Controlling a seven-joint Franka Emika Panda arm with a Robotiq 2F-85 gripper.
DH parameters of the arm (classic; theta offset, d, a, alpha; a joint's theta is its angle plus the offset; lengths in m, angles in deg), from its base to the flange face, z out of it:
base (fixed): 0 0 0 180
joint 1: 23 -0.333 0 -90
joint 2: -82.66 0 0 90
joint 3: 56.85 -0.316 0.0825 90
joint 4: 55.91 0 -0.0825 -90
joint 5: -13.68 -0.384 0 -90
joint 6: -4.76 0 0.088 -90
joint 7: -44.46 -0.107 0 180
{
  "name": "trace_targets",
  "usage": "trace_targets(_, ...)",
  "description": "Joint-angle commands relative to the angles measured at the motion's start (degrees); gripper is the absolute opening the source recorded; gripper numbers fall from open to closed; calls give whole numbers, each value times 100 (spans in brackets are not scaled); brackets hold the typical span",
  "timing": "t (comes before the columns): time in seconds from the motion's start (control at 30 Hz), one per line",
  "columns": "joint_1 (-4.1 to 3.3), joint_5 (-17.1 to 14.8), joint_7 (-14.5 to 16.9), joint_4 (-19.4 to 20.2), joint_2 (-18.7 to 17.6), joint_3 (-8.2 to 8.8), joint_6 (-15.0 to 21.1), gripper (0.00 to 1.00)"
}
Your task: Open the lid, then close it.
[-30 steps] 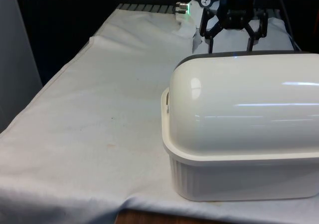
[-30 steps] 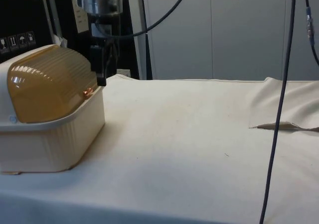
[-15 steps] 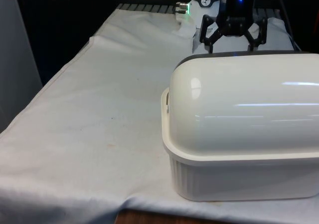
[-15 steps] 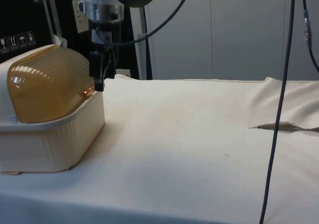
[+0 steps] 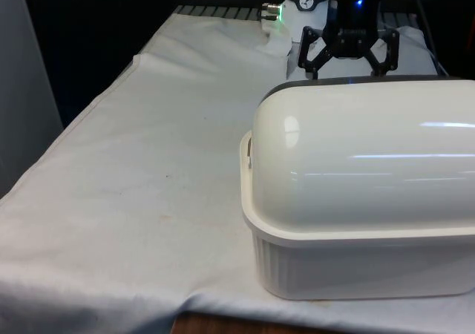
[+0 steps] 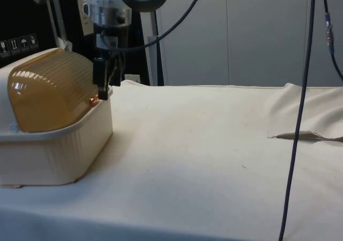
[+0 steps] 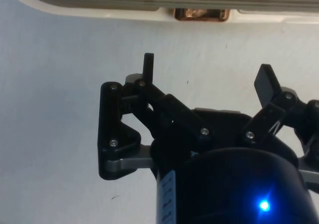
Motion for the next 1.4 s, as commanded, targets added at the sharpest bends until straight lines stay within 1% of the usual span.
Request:
trace_targets(0.0, 0, 0, 0, -17, -11, 0, 0, 100)
trace_targets(0.03, -23, 63, -46, -46, -40, 34, 11, 100)
trace_targets(0.07, -23, 69, -40, -52, -52, 34, 11, 100)
trace_targets(0.23, 6, 63, 17, -69, -97, 57, 23, 100)
trace_targets(0.27, 6, 17, 29, -46, -57, 29, 0, 100)
trace_targets(0.3, 11, 57, 40, -74, -109, 63, 29, 100)
trace_targets(0.37, 17, 52, 80, -86, -126, 74, 29, 100)
trace_targets(0.5, 17, 34, 143, -97, -155, 103, 29, 82)
trace_targets(0.63, 23, 17, 160, -86, -143, 97, 0, 61)
trace_targets(0.67, 23, 34, 166, -103, -166, 109, 29, 61)
trace_targets(0.7, 23, 29, 178, -103, -166, 109, 29, 51)
trace_targets(0.9, 29, 29, 189, -103, -172, 109, 29, 22)
trace_targets(0.93, 29, 29, 189, -103, -172, 115, 29, 15)
trace_targets(0.97, 29, 17, 183, -92, -149, 109, 0, 11)
trace_targets(1.03, 17, 34, 172, -103, -172, 115, 11, 1)
trace_targets(1.17, 11, 29, 155, -143, -195, 103, -23, 0)
trace_targets(1.3, -11, 23, 120, -195, -189, 74, -57, 0)
trace_targets(1.33, 11, 17, 155, -160, -178, 74, -23, 0)
trace_targets(1.37, -11, 23, 120, -195, -189, 74, -57, 0)
